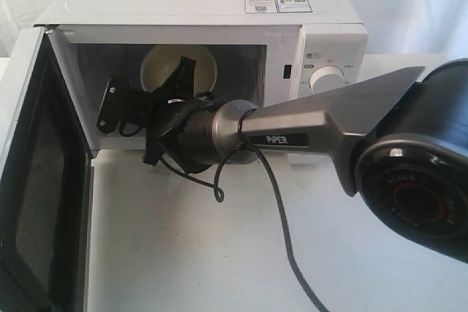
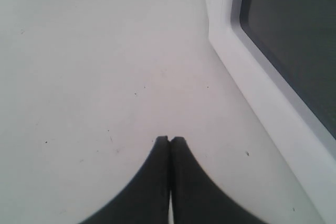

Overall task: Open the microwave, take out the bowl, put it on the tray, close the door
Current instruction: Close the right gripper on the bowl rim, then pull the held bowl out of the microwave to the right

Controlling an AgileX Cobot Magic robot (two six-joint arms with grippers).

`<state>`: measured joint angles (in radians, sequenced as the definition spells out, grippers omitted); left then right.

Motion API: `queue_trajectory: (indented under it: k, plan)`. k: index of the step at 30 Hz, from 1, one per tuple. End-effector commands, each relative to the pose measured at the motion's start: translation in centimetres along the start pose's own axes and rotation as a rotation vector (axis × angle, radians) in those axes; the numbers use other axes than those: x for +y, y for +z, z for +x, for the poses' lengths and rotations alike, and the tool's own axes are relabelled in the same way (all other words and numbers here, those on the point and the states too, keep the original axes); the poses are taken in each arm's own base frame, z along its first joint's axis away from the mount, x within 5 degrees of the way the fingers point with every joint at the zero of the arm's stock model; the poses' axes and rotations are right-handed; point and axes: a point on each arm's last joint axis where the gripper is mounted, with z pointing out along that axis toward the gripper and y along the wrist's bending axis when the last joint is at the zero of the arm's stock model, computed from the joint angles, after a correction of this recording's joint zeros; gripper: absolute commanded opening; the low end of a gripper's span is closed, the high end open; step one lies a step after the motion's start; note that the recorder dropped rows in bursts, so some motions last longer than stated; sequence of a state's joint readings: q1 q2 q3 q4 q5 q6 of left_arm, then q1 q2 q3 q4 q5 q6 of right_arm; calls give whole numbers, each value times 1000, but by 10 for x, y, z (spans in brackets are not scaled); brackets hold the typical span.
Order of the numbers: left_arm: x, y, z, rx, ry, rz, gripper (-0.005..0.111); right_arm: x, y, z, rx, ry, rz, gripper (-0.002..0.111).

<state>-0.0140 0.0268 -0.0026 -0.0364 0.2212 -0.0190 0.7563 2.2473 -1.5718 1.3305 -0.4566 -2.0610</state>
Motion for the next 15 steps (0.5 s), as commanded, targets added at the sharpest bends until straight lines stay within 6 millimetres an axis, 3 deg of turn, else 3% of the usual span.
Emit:
queue_trajectory:
  k: [1, 10, 15]
  plan:
    - [0, 0, 1, -1, -11, 1, 0, -6, -12, -4, 59, 163, 4, 0]
    - [0, 0, 1, -1, -11, 1, 0, 2, -43, -19, 82, 215, 10, 0]
    - [0, 0, 1, -1, -11, 1, 0, 13, -56, -16, 151, 259, 7, 0]
